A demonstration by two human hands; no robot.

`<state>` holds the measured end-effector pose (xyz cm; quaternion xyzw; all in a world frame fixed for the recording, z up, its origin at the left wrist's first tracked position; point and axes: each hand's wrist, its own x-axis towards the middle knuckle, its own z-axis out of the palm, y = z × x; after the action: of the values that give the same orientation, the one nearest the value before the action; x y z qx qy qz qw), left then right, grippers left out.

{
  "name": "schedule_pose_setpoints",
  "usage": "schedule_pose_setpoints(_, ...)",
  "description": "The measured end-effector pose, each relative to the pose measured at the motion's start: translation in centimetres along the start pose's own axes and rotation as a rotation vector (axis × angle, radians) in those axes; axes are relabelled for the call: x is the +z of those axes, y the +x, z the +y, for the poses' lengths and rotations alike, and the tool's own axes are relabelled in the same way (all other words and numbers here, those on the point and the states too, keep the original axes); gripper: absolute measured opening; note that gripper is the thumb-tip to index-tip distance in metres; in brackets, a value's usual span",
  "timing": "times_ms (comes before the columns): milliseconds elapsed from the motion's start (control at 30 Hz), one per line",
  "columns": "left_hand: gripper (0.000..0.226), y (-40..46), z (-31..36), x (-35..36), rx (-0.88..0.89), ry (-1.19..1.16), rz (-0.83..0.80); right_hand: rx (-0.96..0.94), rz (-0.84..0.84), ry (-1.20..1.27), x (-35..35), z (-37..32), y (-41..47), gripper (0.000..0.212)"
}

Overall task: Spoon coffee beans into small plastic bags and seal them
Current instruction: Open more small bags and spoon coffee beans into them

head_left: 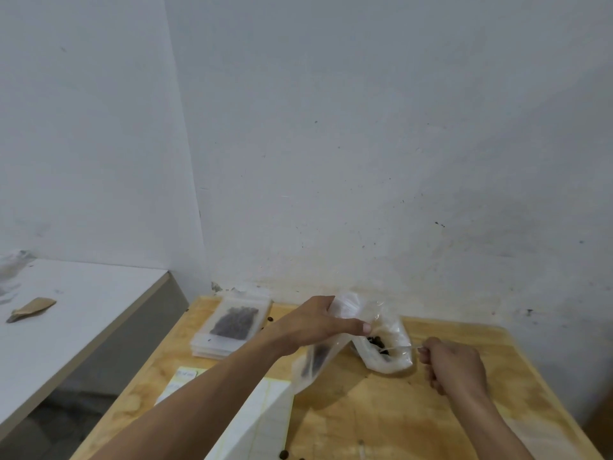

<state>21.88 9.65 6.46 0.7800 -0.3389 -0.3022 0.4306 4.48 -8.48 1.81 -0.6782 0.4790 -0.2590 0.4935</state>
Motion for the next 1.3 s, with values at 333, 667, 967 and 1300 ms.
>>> schedule_pose_setpoints(333, 0.082, -0.5, -1.9, -1.3, -0.056, 0.124, 0.075, -0.056, -0.023, 0.117, -1.1, -1.0, 0.6, 0.024)
schedule_pose_setpoints(667, 0.111, -1.2, -0.6, -0.4, 0.064, 0.352, -0.047, -0.091, 0.001, 0.024, 0.0, -1.0, 0.0, 0.026)
schedule_pose_setpoints(967, 0.1, -0.7, -1.9, -1.0, 0.037, 0.405, -0.044, -0.08, 0.077, 0.094, -1.6, -1.8, 0.8, 0.026)
schedule_pose_setpoints(1300, 0.058, -0.8, -2.0, -1.5, 0.107, 0.346, 0.111, -0.255, -0.012, 0.158, -3.3, -8.6, -0.5, 0.022)
